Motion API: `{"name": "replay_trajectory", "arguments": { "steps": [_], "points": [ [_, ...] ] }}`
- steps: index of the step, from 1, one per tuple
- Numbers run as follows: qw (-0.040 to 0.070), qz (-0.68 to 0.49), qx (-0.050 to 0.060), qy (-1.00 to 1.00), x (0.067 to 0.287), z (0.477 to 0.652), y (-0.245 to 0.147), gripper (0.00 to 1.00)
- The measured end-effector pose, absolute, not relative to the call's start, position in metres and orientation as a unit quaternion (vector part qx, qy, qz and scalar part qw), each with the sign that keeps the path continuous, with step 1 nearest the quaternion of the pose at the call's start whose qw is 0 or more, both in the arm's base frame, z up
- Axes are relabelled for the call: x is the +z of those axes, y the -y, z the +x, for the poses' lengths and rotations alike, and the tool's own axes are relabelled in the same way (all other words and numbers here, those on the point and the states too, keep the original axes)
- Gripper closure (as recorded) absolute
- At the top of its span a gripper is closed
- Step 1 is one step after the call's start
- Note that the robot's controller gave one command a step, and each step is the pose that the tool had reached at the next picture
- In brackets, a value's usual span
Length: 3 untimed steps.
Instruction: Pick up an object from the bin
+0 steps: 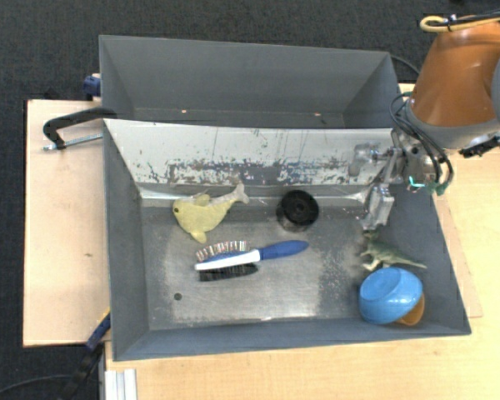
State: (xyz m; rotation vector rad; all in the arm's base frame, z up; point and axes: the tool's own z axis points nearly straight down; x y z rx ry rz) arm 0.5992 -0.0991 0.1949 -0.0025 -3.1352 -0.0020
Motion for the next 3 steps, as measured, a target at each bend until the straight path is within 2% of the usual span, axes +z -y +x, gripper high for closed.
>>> {"name": "replay_trajectory", "arguments": {
  "steps": [1,2,3],
  "points": [
    [0.001,0.066,-0.002,0.998,0.157,0.595,0.033,0.0],
    [0.001,0.133,0.001,0.991,0.069,0.6,-0.018,0.0],
    [0.0,0.269,-0.001,0.963,0.071,0.556,-0.039,0.0]
  ]
}}
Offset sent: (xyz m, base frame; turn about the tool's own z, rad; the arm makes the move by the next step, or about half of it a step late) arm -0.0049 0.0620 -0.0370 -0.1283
